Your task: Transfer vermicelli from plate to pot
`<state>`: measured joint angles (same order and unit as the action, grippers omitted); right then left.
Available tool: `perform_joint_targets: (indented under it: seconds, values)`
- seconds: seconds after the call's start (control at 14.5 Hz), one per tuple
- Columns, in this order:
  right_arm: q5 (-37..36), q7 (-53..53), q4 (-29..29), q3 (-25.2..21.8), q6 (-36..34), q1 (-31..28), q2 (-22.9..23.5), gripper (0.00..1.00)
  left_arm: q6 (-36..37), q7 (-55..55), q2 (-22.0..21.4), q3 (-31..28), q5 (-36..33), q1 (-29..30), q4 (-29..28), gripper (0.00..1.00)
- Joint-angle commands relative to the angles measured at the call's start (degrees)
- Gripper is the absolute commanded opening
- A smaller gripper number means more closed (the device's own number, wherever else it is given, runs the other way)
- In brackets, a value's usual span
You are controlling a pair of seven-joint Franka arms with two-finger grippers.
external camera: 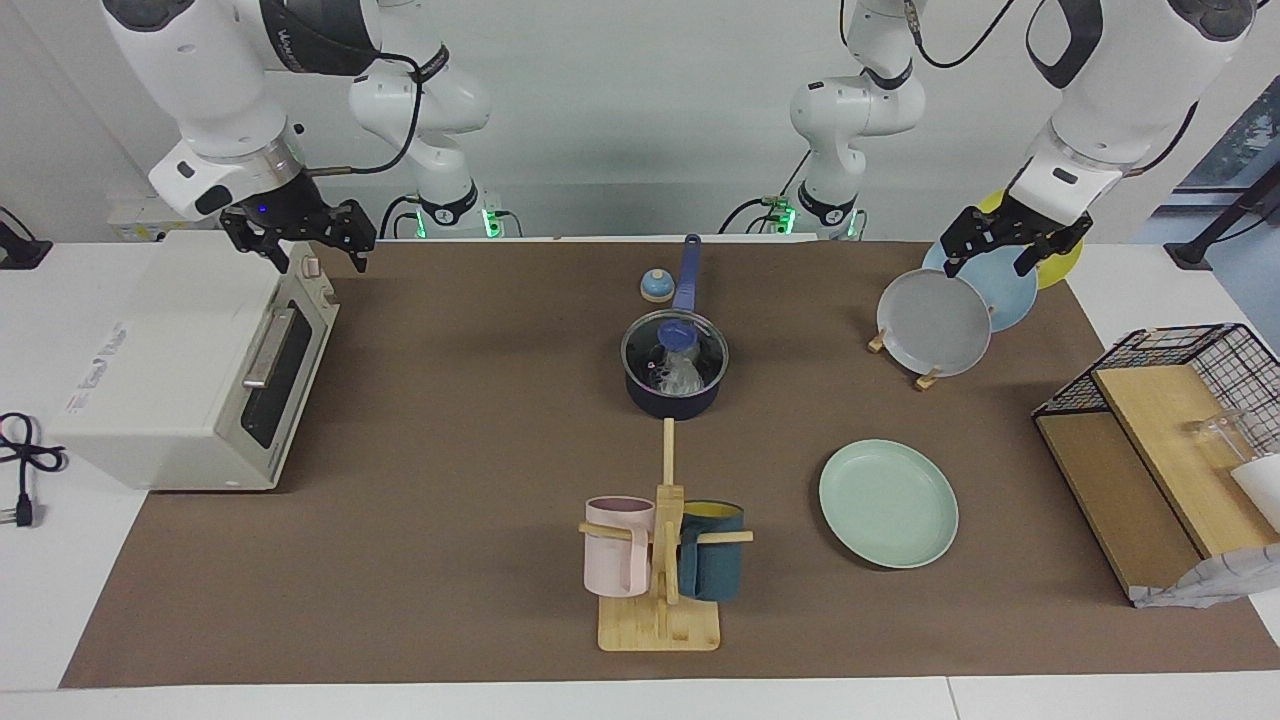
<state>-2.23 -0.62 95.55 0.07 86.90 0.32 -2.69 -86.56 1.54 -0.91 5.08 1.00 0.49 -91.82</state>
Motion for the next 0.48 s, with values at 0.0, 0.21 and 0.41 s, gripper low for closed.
perform_joint_targets:
  seconds: [0.0, 0.21, 0.41]
  values:
    - [1.6, -1.2, -1.8, 0.0, -1.3, -0.5, 1.3, 1.00, 0.9, 0.4, -0.6, 0.3, -1.5, 0.4, -0.2, 1.00]
    - [2.4, -1.3, -1.7, -0.2, -0.9, -0.7, 0.9, 1.00, 0.9, 0.4, -0.7, 0.3, -1.5, 0.4, -0.2, 1.00]
    - [2.4, -1.1, -1.9, -0.2, -0.9, -1.0, 1.0, 1.00, 0.9, 0.4, -0.7, 0.3, -1.5, 0.3, -0.3, 1.00]
